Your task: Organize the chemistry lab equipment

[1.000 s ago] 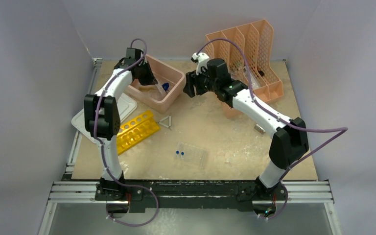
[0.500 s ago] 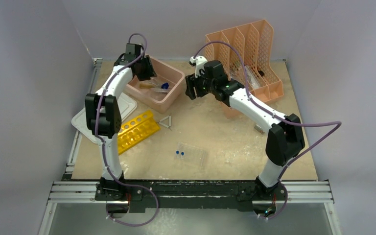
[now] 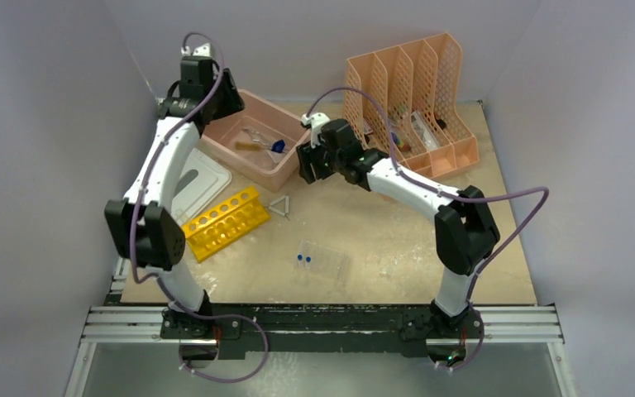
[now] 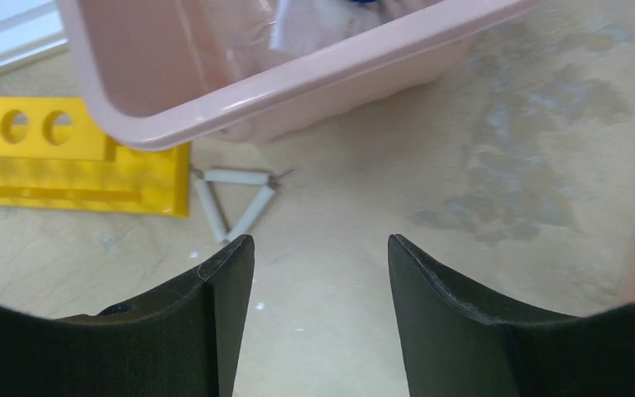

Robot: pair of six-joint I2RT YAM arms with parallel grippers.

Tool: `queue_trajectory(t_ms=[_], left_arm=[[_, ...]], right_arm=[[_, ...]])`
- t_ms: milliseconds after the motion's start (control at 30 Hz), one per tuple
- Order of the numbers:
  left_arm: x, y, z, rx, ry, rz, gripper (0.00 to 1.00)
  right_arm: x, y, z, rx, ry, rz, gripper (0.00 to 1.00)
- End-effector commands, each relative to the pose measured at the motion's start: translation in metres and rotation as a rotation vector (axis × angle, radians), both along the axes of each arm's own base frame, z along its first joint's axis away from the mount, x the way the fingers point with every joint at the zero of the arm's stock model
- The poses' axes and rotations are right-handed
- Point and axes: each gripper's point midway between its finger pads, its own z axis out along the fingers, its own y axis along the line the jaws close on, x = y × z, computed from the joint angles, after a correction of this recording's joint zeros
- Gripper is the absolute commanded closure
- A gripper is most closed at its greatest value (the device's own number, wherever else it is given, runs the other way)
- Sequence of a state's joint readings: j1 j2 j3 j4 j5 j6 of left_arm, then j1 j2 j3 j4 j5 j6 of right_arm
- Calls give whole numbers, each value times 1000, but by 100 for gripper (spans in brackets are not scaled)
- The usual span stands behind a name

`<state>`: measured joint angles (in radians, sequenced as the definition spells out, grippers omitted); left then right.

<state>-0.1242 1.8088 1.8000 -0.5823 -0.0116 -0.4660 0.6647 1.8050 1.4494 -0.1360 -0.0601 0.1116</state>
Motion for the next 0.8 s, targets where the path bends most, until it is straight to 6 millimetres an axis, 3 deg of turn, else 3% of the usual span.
queue_trajectory(t_ms=[0,200,300,400,633,767], left_arm=[[-32,21,65,28,-165,60,51],[-69,35,89,36,-233,116,49],[-78,38,91,44,-239,121,48],[-84,39,92,47,-242,121,47],[-88,39,92,54,-242,120,46],[-88,39,91,67,-239,121,45]], right_arm=[[-10,29,-10,103,15,-20,38],[-25,55,-38,84,-38,-52,36],[-27,62,-56,65,-53,-78,36],[-25,66,-72,47,-66,-109,36],[-20,67,-87,13,-84,-169,37],[-19,66,-95,-2,-92,-183,44]])
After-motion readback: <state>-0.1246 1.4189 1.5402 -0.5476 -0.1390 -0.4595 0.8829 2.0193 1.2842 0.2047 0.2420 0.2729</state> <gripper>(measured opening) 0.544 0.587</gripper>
